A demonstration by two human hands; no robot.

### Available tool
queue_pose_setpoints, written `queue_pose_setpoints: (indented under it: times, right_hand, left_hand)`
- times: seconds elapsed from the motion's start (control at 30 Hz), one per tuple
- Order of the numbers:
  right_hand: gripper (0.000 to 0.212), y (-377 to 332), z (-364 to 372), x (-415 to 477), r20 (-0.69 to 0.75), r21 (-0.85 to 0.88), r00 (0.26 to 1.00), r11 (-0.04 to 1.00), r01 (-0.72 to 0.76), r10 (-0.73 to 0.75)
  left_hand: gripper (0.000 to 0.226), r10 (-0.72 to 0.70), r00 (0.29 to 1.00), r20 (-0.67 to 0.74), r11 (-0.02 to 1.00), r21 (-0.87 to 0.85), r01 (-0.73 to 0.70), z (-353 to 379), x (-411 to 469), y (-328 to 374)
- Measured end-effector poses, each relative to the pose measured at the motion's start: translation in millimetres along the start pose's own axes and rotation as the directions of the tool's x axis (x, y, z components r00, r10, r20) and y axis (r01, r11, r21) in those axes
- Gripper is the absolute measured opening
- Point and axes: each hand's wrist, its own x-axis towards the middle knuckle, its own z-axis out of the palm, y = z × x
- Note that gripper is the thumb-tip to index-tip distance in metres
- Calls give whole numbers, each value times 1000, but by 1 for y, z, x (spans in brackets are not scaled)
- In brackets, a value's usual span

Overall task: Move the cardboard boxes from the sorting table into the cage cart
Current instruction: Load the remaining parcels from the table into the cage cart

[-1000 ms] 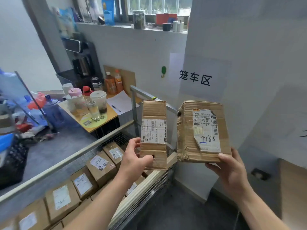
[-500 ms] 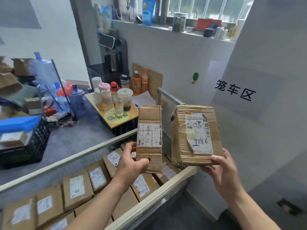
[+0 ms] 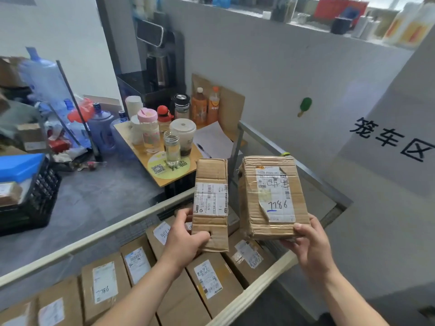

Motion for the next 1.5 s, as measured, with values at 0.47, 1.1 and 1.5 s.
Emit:
queue_pose_setpoints:
  times: [0.47,1.1,1.5]
  right_hand:
    - [25,145,-2,173,-8,-153,951,940,-306,308]
    - [30,262,-1,283,-49,-280,937,896,-345,346]
    - [43,296,6,331,-62,-307,936,886,-348,346]
  left_hand:
    - [58,-316,932,-175,949,-56,311,54,116,-94]
    - [50,-423,874,-238,906,-146,398,124,216,-196]
    - [53,-432,860,-271,896,-232,378,145,237,-227]
